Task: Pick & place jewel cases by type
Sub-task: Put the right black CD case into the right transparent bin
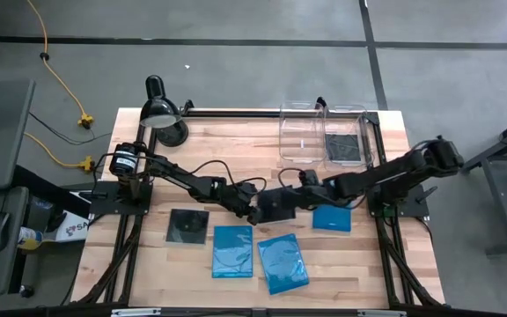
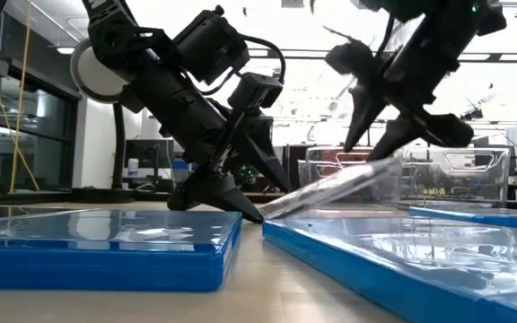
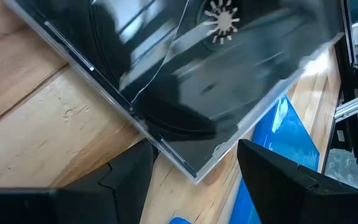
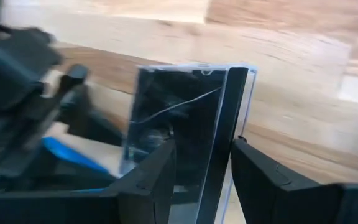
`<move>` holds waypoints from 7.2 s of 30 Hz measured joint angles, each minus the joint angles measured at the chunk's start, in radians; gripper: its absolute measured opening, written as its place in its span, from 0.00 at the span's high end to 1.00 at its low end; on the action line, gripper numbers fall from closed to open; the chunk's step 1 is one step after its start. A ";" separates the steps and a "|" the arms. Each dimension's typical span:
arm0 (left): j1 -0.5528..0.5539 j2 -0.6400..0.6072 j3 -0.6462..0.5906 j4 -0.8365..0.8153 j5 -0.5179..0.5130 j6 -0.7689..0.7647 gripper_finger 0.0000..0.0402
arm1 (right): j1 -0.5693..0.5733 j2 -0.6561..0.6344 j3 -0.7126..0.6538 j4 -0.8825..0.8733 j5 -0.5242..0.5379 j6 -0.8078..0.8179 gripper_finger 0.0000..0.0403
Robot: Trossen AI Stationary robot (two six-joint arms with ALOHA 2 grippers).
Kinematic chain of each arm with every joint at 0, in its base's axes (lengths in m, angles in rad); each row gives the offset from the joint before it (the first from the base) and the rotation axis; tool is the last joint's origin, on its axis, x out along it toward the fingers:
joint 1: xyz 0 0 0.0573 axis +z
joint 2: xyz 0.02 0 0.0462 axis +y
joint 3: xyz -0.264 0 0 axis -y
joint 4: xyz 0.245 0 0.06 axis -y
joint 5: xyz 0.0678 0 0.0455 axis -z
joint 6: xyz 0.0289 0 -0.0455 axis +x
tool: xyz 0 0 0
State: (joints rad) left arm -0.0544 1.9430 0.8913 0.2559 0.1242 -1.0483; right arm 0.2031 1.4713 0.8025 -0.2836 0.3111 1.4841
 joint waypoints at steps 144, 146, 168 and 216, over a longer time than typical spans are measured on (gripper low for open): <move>-0.005 -0.002 -0.003 -0.010 -0.001 0.075 0.41 | -0.160 -0.024 -0.429 0.865 -0.347 -0.273 0.44; -0.005 -0.002 -0.003 -0.008 -0.001 0.076 0.41 | -0.160 -0.050 -0.426 0.888 -0.347 -0.285 0.44; -0.005 0.005 -0.003 0.041 -0.025 0.076 0.41 | -0.140 -0.110 -0.401 0.804 -0.399 -0.288 0.44; 0.012 0.007 0.000 0.112 -0.010 0.185 0.41 | -0.077 -0.109 -0.403 0.458 -0.304 -0.070 0.44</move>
State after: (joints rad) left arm -0.0422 1.9503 0.8909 0.3676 0.1144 -0.8630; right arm 0.1261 1.3621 0.3992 0.1741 0.0073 1.4136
